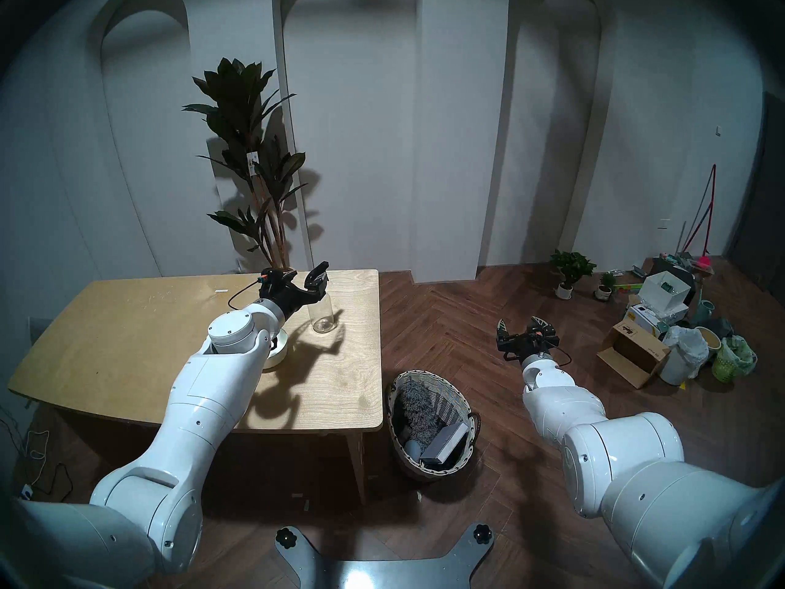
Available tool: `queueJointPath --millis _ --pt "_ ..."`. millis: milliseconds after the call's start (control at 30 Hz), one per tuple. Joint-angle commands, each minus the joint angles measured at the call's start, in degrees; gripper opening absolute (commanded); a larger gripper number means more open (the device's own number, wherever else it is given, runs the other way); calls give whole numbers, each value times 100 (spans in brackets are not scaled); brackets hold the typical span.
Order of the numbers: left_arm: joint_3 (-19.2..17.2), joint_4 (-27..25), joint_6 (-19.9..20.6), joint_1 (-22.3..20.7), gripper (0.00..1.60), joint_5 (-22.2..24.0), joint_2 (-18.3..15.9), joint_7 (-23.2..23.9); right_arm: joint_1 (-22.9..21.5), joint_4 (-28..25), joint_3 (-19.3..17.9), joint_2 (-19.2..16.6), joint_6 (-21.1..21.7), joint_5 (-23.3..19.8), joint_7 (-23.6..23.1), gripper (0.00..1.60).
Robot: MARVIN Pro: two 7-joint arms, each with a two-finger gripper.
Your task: Load the items into the basket from the rear
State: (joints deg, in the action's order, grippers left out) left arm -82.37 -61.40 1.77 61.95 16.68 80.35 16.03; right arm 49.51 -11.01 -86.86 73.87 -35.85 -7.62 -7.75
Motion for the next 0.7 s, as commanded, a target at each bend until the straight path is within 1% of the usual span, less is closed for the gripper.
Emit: queueJointPath --millis 0,200,367,400,433,467,500,533,567,600,667 --pt "78 336 -340 -619 160 -39 113 135 -115 -13 -44 -32 -163 -31 64 160" --pt "116 663 -588 -768 160 -42 177 235 -131 -18 -75 -47 -268 -50 26 160" --pt "76 919 -759 -868 160 38 266 301 -136 -29 -65 -45 -375 -33 12 160" --pt "78 986 -813 -896 146 40 274 324 -141 -30 -70 -41 -400 -38 7 160" --pt "89 1021 -846 -913 115 28 269 333 -148 -38 -80 -38 -422 -49 3 160" --pt "87 1054 -871 -927 78 33 272 346 -161 -41 -88 -34 -433 -56 13 160" --pt "86 1095 -888 -944 71 36 275 350 -182 -33 -107 -25 -425 -74 31 160" --pt "81 1121 -907 -951 40 44 278 360 -200 -26 -112 -20 -411 -79 40 160" --pt "71 1153 -912 -959 24 59 284 372 -217 -35 -149 -3 -430 -123 17 160" --pt "68 1184 -922 -967 0 63 287 382 -229 -51 -164 5 -456 -142 -9 160" --pt "52 1239 -963 -969 0 103 293 453 -261 -106 -213 38 -520 -198 -67 160"
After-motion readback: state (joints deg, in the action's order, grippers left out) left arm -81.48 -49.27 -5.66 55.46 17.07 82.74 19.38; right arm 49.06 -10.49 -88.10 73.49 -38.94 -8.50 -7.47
